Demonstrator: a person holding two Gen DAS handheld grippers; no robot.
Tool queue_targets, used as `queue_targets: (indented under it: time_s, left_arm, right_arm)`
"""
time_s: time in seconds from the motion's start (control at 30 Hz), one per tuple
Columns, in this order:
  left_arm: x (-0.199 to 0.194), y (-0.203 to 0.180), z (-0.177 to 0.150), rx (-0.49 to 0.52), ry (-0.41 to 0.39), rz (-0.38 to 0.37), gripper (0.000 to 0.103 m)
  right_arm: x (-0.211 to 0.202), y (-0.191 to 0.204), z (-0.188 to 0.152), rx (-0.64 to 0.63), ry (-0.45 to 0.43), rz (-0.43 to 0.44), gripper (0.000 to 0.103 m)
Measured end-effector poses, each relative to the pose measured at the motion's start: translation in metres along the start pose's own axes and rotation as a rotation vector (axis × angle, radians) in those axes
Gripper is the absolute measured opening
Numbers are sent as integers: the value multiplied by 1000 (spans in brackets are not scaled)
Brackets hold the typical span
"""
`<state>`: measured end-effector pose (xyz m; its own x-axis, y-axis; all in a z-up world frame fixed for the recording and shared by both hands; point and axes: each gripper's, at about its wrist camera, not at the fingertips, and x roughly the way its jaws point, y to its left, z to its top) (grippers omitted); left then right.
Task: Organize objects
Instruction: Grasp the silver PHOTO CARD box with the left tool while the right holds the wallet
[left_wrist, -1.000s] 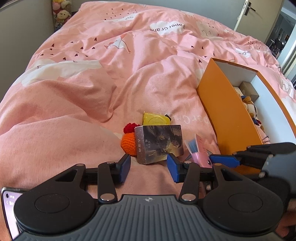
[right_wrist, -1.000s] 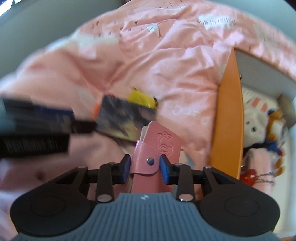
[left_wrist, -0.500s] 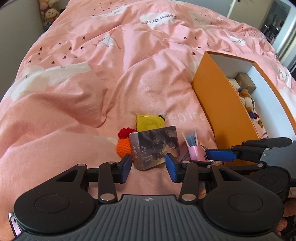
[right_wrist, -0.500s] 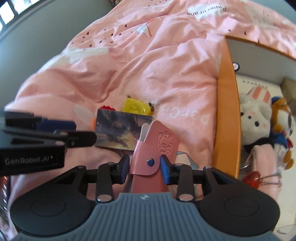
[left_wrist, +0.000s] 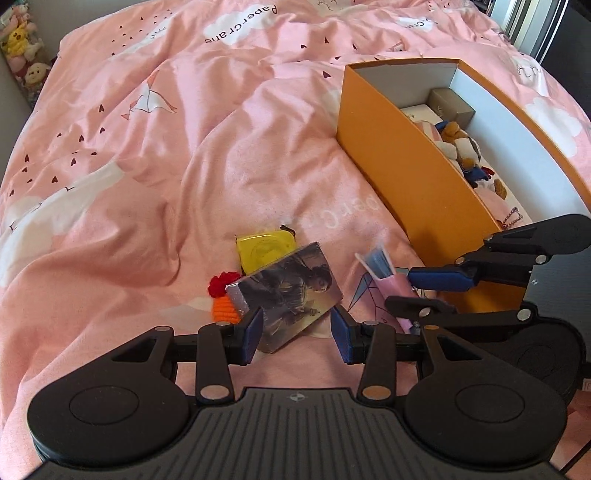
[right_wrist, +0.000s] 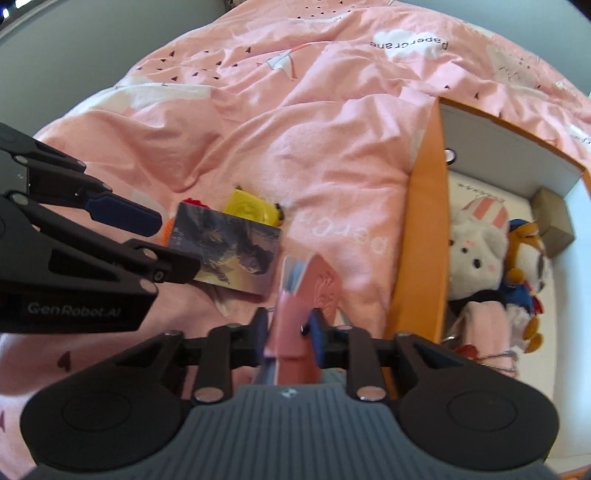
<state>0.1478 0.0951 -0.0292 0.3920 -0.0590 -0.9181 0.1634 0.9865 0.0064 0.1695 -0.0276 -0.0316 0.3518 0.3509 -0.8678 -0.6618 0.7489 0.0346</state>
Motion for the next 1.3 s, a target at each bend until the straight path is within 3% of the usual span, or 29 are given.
queue_targets:
  time_s: [0.17, 0.4, 0.5, 0.57, 0.6, 0.67, 0.77, 1.03, 1.2, 1.3]
  left_arm:
    - [1, -1, 1, 83, 8, -6, 50]
    - [5, -1, 21, 329, 19, 8, 51]
    - [18, -3, 31, 406, 57, -8, 53]
    - [27, -3, 38, 441, 84, -25, 53]
    - [31, -2, 41, 451, 100, -38, 53]
    - [42, 0, 47, 456, 141, -72, 54]
    - [61, 3, 53, 458, 208, -95, 54]
    - [88, 0, 58, 497, 302, -166, 63]
    - [101, -3, 60, 493, 354, -183, 63]
    - [100, -2, 59, 465, 386, -178, 56]
  right_arm:
    - [3, 1, 0, -14, 14, 4, 21]
    - [13, 2, 0, 4, 26, 37, 24]
    - [1, -1, 2, 21, -18, 36, 20]
    - [-8, -9, 7, 69, -50, 73, 11]
    - [-12, -14, 9, 103, -64, 110, 0]
    - [-14, -21, 14, 147, -70, 151, 0]
    - [-5, -19, 15, 121, -47, 97, 0]
    - [-4, -24, 9, 118, -52, 126, 4]
    - [2, -18, 8, 80, -38, 125, 4]
    - [5, -15, 5, 60, -24, 127, 4]
